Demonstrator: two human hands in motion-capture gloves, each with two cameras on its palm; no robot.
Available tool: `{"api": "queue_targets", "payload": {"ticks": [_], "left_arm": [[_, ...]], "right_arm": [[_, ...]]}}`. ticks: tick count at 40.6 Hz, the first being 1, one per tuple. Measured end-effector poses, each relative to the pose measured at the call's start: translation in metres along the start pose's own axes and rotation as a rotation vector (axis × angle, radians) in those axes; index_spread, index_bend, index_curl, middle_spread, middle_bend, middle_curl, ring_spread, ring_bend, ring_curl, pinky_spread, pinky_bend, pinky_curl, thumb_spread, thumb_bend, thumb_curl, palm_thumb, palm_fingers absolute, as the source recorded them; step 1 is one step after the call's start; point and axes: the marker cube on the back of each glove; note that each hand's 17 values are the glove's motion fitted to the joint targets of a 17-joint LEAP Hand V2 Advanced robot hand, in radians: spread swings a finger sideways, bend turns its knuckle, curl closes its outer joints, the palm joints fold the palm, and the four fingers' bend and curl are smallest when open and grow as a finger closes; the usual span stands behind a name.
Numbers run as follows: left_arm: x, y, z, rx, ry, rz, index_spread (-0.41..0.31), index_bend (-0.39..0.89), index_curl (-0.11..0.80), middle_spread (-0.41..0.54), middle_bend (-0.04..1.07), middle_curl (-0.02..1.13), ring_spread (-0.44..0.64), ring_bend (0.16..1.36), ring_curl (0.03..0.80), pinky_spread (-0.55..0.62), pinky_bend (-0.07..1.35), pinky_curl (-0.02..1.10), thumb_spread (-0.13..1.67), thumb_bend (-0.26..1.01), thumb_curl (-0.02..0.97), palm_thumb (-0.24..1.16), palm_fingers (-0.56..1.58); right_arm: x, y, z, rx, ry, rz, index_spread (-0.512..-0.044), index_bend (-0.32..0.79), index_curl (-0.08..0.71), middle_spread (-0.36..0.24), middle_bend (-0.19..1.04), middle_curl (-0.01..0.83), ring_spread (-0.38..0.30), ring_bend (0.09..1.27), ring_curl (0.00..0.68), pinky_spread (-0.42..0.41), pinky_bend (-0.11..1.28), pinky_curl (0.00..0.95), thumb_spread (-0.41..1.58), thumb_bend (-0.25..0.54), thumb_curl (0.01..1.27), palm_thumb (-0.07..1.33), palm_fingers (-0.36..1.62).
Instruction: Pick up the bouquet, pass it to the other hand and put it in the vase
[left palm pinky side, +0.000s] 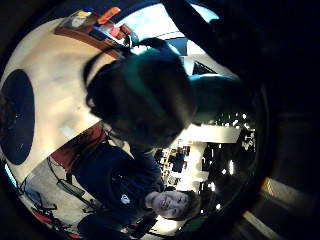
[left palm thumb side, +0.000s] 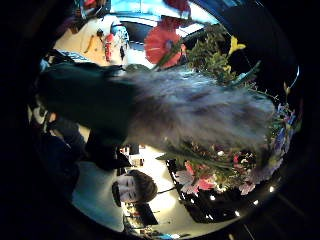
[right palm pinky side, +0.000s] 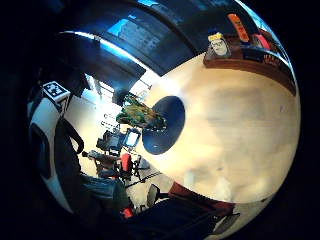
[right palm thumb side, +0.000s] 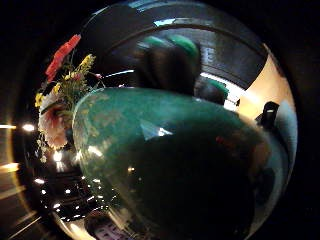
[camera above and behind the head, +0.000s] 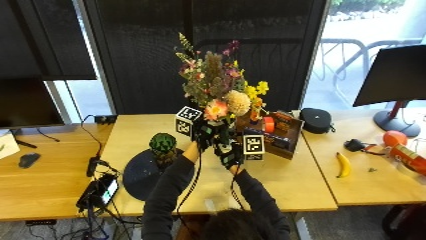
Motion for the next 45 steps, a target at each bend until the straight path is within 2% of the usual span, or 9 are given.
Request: {"api": "queue_targets", "payload": {"ticks": [2, 5, 9, 16, 21, 29, 36, 41, 45], "left_arm": [[0.001, -0.001, 0.005, 0.016, 0.023, -0.001, 0.110, 0.13, 0.289, 0.150, 0.33, 0.35, 0.18, 0.59, 0.308, 0.28, 0.34, 0.36, 0.95, -0.01, 0.367, 0.48, 0.42], [0.005, 0.000, 0.009, 0.088, 0.038, 0.009, 0.049, 0.20, 0.316, 0.044, 0.41, 0.38, 0.07, 0.59, 0.311, 0.21, 0.24, 0.33, 0.94, 0.00, 0.378, 0.54, 0.58], [0.004, -0.003, 0.006, 0.203, 0.049, 0.025, -0.087, 0.29, 0.359, -0.103, 0.51, 0.39, -0.13, 0.58, 0.295, -0.04, 0.22, 0.31, 0.91, 0.04, 0.414, 0.67, 1.18], [0.011, 0.002, 0.003, 0.313, -0.003, 0.053, -0.205, 0.39, 0.445, -0.202, 0.63, 0.50, -0.24, 0.66, 0.393, -0.19, 0.26, 0.39, 0.80, 0.02, 0.468, 0.78, 1.37], [0.021, 0.004, -0.014, 0.385, -0.041, 0.082, -0.258, 0.44, 0.486, -0.249, 0.69, 0.54, -0.28, 0.73, 0.434, -0.25, 0.32, 0.43, 0.80, -0.01, 0.488, 0.80, 1.37], [0.062, 0.015, -0.049, 0.549, -0.086, 0.143, -0.298, 0.46, 0.532, -0.290, 0.74, 0.58, -0.32, 0.78, 0.473, -0.31, 0.41, 0.47, 0.81, -0.02, 0.514, 0.82, 1.34], [0.093, 0.023, -0.085, 0.716, -0.161, 0.156, -0.316, 0.47, 0.567, -0.307, 0.76, 0.61, -0.33, 0.80, 0.493, -0.33, 0.44, 0.50, 0.82, -0.03, 0.530, 0.82, 1.30], [0.110, 0.029, -0.109, 0.801, -0.179, 0.152, -0.326, 0.47, 0.588, -0.313, 0.77, 0.62, -0.33, 0.81, 0.501, -0.33, 0.45, 0.50, 0.83, -0.03, 0.540, 0.82, 1.29], [0.117, 0.034, -0.129, 0.871, -0.169, 0.153, -0.331, 0.46, 0.602, -0.318, 0.77, 0.63, -0.33, 0.82, 0.506, -0.33, 0.46, 0.51, 0.82, -0.03, 0.547, 0.82, 1.27]], "right_arm": [[0.002, 0.009, 0.006, -0.012, -0.015, 0.161, -0.223, 0.51, 0.604, -0.168, 0.84, 0.643, -0.186, 1.01, 0.570, -0.240, 0.75, 0.537, 0.62, -0.024, 0.62, 0.98, 1.38], [-0.003, 0.015, 0.016, -0.036, -0.042, 0.218, -0.224, 0.50, 0.607, -0.168, 0.84, 0.642, -0.186, 1.02, 0.570, -0.240, 0.76, 0.539, 0.62, -0.054, 0.62, 0.93, 1.39], [0.000, 0.017, 0.025, -0.092, -0.051, 0.238, -0.222, 0.53, 0.614, -0.167, 0.85, 0.642, -0.186, 1.01, 0.566, -0.239, 0.75, 0.536, 0.70, -0.022, 0.62, 0.92, 1.41], [-0.003, 0.022, 0.032, -0.205, -0.054, 0.219, -0.224, 0.50, 0.613, -0.169, 0.83, 0.628, -0.196, 0.95, 0.542, -0.266, 0.72, 0.514, 0.63, -0.031, 0.65, 0.93, 1.32], [-0.005, 0.024, 0.026, -0.280, -0.019, 0.181, -0.234, 0.39, 0.586, -0.184, 0.75, 0.588, -0.209, 0.87, 0.507, -0.301, 0.68, 0.479, 0.60, -0.055, 0.65, 0.88, 1.22], [-0.006, 0.012, -0.002, -0.268, 0.043, 0.172, -0.261, 0.18, 0.515, -0.221, 0.48, 0.490, -0.231, 0.72, 0.446, -0.302, 0.65, 0.435, 0.82, -0.058, 0.57, 0.73, 1.09], [-0.005, -0.002, -0.028, -0.244, 0.069, 0.216, -0.275, 0.14, 0.465, -0.208, 0.39, 0.460, -0.236, 0.62, 0.414, -0.267, 0.56, 0.399, 0.93, -0.036, 0.52, 0.68, 1.11], [-0.011, -0.013, -0.044, -0.236, 0.084, 0.239, -0.281, 0.06, 0.408, -0.227, 0.37, 0.449, -0.230, 0.59, 0.404, -0.234, 0.52, 0.383, 0.98, -0.034, 0.49, 0.66, 1.04], [-0.016, -0.021, -0.055, -0.218, 0.107, 0.248, -0.285, 0.06, 0.376, -0.234, 0.33, 0.439, -0.220, 0.55, 0.398, -0.202, 0.51, 0.379, 1.00, -0.032, 0.47, 0.64, 0.97]]}}
